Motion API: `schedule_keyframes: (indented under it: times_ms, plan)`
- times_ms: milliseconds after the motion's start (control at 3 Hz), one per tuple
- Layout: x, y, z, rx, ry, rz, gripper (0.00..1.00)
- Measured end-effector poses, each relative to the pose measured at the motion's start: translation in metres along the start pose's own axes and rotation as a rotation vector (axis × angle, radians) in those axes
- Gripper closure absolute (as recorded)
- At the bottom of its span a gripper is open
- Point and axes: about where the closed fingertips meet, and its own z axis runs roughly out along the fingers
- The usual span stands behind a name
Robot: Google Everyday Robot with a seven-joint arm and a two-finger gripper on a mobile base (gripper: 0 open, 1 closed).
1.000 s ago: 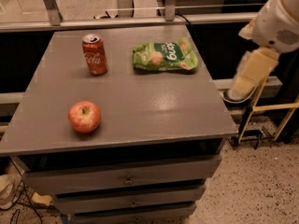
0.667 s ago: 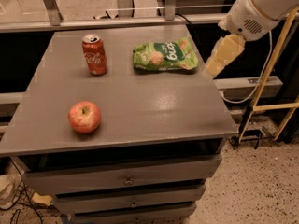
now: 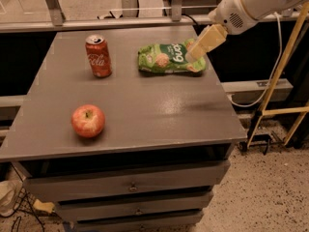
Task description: Move coke can near apple
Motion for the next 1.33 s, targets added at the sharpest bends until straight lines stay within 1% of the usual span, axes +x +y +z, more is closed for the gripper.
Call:
schedule_keyframes:
  times_ms: [333, 667, 1000, 1333]
  plan:
    - [0.0, 0.0, 0.0, -0.001, 0.0, 0.0, 0.0]
    - [-0.046, 0.016, 0.04, -0.019, -0.031, -0.067, 0.0]
    - [-0.079, 0.033, 0.074, -0.024, -0.044, -0.097, 0.0]
    - [-0.106, 0.052, 0.11, -0.074, -0.074, -0.106, 0.0]
